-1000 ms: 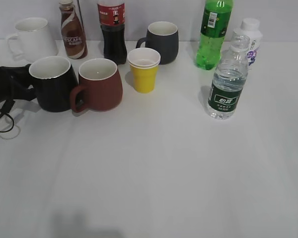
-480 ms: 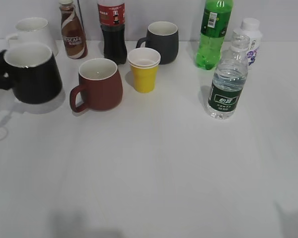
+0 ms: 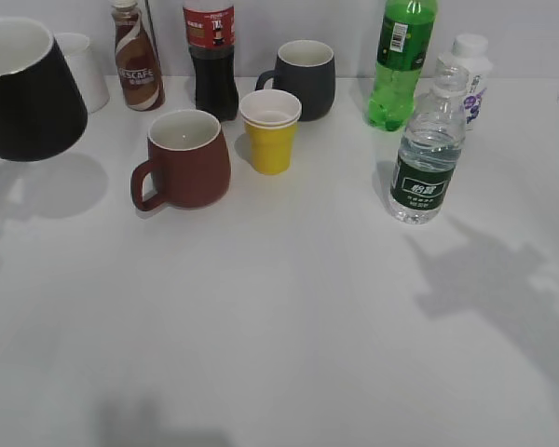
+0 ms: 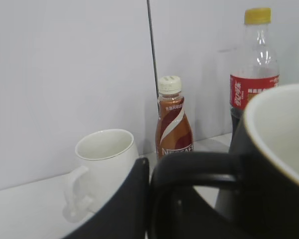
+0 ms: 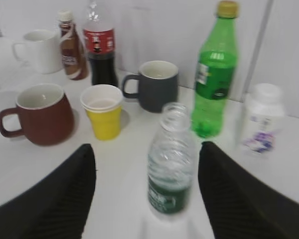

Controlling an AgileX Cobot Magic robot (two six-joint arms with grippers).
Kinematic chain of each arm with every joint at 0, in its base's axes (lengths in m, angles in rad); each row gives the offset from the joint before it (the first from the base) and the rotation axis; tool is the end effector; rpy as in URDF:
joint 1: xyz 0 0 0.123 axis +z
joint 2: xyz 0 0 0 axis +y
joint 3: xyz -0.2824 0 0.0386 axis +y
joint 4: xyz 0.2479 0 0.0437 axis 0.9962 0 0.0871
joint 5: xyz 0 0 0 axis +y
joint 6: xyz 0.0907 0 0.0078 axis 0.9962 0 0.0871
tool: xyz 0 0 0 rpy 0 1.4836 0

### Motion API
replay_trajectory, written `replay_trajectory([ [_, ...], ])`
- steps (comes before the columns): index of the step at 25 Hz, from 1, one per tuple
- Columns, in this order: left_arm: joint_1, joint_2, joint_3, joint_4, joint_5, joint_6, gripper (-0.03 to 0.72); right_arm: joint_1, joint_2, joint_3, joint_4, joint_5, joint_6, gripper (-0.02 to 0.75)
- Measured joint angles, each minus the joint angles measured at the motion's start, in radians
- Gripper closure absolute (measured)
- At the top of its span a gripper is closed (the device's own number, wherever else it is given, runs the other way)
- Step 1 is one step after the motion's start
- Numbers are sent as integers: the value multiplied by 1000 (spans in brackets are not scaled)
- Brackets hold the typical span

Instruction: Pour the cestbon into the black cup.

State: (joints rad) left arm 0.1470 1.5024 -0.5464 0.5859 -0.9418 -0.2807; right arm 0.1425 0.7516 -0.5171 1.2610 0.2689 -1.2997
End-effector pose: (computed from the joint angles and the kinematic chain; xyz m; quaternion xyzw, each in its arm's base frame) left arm 0.2823 0.0007 0.2287 0.1418 0.6978 -0.0813 0.6974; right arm 0.1521 0.0452 0.3087 -0.1534 0.7663 0.1285 0.6105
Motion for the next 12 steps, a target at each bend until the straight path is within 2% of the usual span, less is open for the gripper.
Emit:
replay_trajectory([
  [2, 0, -32, 15, -1, 13, -20, 651, 0, 115, 5, 307, 5, -346, 253],
  [3, 0, -41, 20, -1, 17, -24, 651, 0, 157, 11, 411, 32, -457, 253],
  [4, 0, -50, 25, -1, 26, -29, 651, 0, 197, 15, 463, 55, -548, 253],
  [7, 0, -63, 30, 3, 32, -32, 651, 0, 311, 20, 538, 100, -635, 254],
  [12, 0, -66, 31, 7, 33, -46, 651, 0, 400, 14, 552, 111, -643, 320],
])
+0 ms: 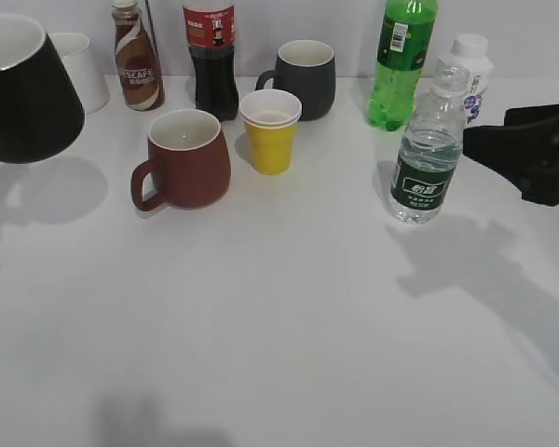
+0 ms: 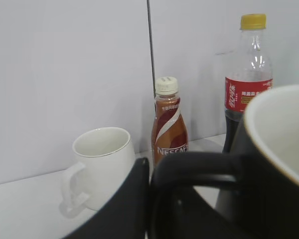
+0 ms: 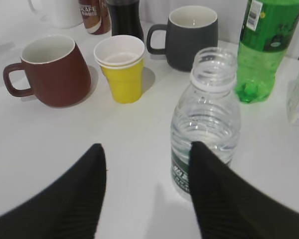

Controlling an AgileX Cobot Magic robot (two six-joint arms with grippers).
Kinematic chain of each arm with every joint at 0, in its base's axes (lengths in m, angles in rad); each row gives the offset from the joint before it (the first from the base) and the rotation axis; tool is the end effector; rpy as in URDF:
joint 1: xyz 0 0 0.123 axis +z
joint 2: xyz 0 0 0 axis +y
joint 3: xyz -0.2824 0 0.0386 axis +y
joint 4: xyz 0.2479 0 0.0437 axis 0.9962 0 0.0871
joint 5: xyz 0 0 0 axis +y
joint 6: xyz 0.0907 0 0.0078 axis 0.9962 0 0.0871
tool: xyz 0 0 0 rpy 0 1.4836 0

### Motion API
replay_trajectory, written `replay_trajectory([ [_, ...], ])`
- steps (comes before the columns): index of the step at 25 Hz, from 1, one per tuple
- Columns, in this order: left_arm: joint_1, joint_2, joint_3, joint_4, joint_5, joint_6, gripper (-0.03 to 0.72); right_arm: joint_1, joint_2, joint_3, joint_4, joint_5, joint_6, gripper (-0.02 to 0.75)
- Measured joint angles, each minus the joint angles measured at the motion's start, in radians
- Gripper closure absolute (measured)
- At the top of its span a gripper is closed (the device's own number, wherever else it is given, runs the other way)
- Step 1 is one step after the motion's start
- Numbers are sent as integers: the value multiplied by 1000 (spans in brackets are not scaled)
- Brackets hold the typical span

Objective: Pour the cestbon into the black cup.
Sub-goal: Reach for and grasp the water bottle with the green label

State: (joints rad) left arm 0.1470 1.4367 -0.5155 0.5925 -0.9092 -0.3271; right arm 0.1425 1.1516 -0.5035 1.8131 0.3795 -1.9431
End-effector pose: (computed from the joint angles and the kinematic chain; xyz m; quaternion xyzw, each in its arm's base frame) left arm 0.2700 -0.0005 0.2355 0.1300 0.7005 -0.0881 0.6961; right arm 0.2133 0.0638 0.2438 -0.2015 0.8178 0.1635 0.5137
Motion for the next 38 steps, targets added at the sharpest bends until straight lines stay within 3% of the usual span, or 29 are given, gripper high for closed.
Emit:
replay_trajectory([
  [6, -1, 0, 0, 2, -1, -3, 651, 0, 17, -2, -1, 0, 127, 403],
  [9, -1, 0, 0, 2, -1, -4, 651, 0, 17, -3, -120, 2, 210, 409],
  [15, -1, 0, 0, 3, -1, -5, 651, 0, 19, -69, -757, 20, 594, 412],
  [19, -1, 0, 0, 3, -1, -5, 651, 0, 20, -164, -1261, 23, 1084, 412],
  [21, -1, 0, 0, 3, -1, -5, 651, 0, 20, -199, -1380, 18, 1297, 413],
  [23, -1, 0, 0, 3, -1, -5, 651, 6, 13, -205, -1357, -19, 1357, 413],
  [25, -1, 0, 0, 3, -1, -5, 651, 35, 2, -176, -1247, -115, 1321, 413],
  [29, -1, 0, 0, 3, -1, -5, 651, 188, -28, -15, -1058, -443, 1204, 413],
  [34, -1, 0, 0, 4, -1, -5, 651, 397, -30, 184, -1099, -834, 1322, 378],
  [38, -1, 0, 0, 4, -1, -7, 651, 419, 19, 206, -1205, -1045, 1442, 255],
])
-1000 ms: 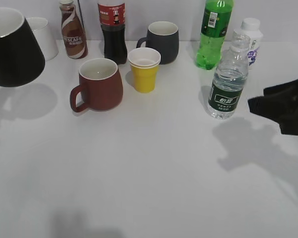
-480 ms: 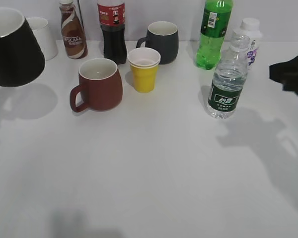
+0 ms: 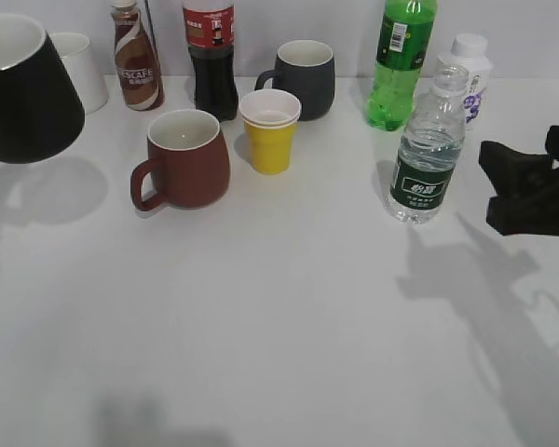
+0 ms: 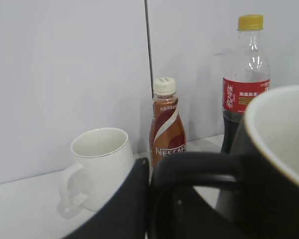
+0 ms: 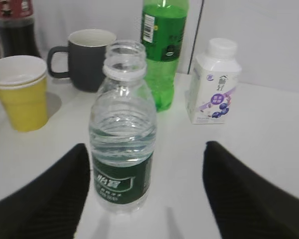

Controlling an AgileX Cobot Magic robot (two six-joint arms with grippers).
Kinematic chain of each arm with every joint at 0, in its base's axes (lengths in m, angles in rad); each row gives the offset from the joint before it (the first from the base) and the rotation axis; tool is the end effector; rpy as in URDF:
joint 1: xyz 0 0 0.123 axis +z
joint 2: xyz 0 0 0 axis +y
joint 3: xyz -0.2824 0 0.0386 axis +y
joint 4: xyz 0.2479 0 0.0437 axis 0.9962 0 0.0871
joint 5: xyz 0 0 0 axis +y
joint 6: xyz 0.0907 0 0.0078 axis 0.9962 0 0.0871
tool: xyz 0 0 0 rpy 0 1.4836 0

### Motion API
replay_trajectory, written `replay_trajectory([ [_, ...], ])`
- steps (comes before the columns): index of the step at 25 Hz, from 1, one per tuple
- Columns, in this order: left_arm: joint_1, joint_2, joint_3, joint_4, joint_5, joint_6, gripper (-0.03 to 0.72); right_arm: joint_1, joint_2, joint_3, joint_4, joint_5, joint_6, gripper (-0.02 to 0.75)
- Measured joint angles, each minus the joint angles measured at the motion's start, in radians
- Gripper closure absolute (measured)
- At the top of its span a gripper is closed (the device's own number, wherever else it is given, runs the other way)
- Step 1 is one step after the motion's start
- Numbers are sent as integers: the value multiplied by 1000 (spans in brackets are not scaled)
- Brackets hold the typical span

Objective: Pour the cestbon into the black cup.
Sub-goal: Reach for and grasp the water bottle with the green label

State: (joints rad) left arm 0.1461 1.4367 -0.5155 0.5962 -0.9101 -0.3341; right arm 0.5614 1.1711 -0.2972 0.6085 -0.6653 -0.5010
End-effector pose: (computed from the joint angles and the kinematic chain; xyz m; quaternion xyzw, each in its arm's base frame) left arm 0.2699 -0.0010 0.2355 0.1297 0.7007 -0.0911 0.6957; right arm 0.1876 0.0801 0.2178 -0.1040 0.7674 0.0369 0.6316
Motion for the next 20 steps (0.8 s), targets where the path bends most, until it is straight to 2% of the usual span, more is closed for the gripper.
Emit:
replay_trajectory([
  [3, 0, 0, 0, 0, 0, 0, 651, 0, 95, 0, -14, -108, 87, 174],
  [5, 0, 0, 0, 1, 0, 0, 651, 0, 195, 0, -26, -164, 158, 152],
  [11, 0, 0, 0, 7, 0, 0, 651, 0, 434, -49, -118, -287, 317, 146],
  [20, 0, 0, 0, 9, 0, 0, 651, 0, 619, -181, -123, -337, 388, 146],
])
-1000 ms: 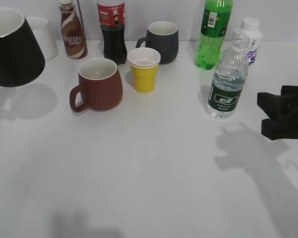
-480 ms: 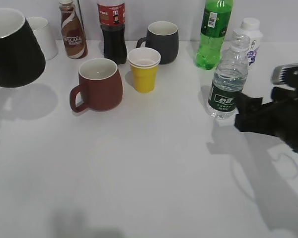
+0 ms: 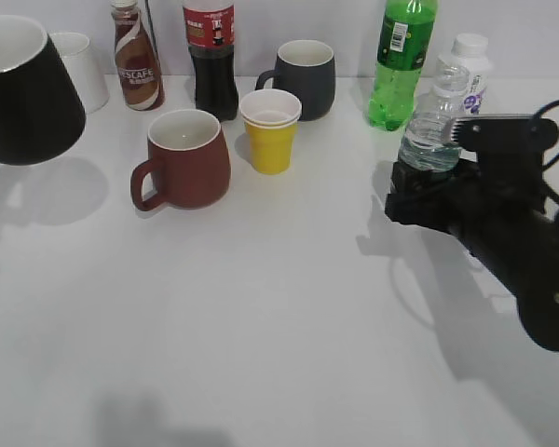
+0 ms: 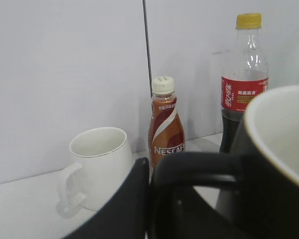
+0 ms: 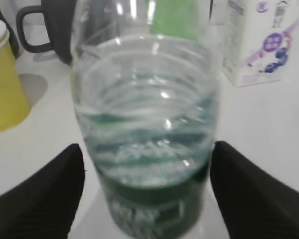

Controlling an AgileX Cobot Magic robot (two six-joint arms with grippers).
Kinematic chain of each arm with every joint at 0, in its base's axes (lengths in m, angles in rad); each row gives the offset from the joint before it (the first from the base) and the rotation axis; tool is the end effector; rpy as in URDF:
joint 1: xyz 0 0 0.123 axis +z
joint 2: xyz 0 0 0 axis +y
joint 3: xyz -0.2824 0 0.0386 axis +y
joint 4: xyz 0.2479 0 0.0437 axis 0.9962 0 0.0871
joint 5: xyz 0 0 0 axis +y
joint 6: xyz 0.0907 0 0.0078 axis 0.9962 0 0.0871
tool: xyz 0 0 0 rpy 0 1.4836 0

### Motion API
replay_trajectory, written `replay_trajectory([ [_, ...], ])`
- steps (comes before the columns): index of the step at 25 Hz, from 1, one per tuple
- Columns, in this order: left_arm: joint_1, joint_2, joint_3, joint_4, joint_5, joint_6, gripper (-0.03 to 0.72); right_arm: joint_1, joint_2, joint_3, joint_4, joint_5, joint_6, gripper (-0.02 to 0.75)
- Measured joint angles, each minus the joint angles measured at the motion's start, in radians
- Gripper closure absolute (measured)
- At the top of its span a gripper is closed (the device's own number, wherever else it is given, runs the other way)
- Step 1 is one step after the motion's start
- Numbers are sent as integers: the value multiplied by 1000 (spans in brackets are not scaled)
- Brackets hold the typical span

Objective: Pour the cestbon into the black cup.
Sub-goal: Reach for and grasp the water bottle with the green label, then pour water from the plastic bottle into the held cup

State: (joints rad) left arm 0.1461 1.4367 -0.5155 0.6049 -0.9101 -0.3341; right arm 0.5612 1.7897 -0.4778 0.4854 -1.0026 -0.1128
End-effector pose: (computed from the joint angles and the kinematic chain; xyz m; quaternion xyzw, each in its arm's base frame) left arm 0.2697 -0.0016 0.2353 0.1339 0.7008 -0.0914 0.6947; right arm 0.2605 0.1215 0.1386 -0.0360 0.7908 0.0592 0.6081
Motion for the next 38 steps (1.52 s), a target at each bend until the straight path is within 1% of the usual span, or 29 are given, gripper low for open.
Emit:
replay_trajectory([
  [3, 0, 0, 0, 13, 0, -1, 651, -1, 60, -64, 15, -1, 2, 146],
  [6, 0, 0, 0, 49, 0, -1, 651, -3, 119, -124, 53, -23, -4, 153],
  [7, 0, 0, 0, 61, 0, -1, 651, -3, 133, -138, 62, -29, -11, 178],
  [9, -2, 0, 0, 84, 0, -1, 651, -4, 148, -157, 69, -35, -22, 271],
  [12, -29, 0, 0, 92, 0, -1, 651, -5, 138, -156, 39, -19, -31, 266],
  [14, -65, 0, 0, 107, 1, -5, 651, -6, 103, -145, -24, 30, -59, 266],
  [17, -140, 0, 0, 124, 15, -56, 651, -6, -12, -145, -215, 148, -156, 266],
  [19, -205, 0, 0, 125, 36, -72, 651, -6, -98, -158, -325, 254, -222, 266],
  [23, -346, 0, 0, 128, 96, -75, 651, -3, -217, -209, -440, 456, -372, 266],
  [25, -416, 0, 0, 123, 125, -76, 651, -3, -239, -242, -496, 531, -441, 266],
  [26, -451, 0, 0, 115, 142, -76, 651, -3, -244, -261, -542, 566, -459, 266],
  [29, -529, 0, 0, 90, 183, -78, 652, -3, -246, -312, -663, 633, -486, 266],
  [31, -557, 0, 0, 77, 207, -79, 652, -1, -246, -341, -738, 651, -494, 266],
  [33, -570, 5, -2, 69, 225, -79, 652, 1, -246, -364, -798, 654, -527, 266],
  [38, -572, 11, -4, 30, 241, -79, 652, 1, -246, -387, -835, 655, -710, 266],
])
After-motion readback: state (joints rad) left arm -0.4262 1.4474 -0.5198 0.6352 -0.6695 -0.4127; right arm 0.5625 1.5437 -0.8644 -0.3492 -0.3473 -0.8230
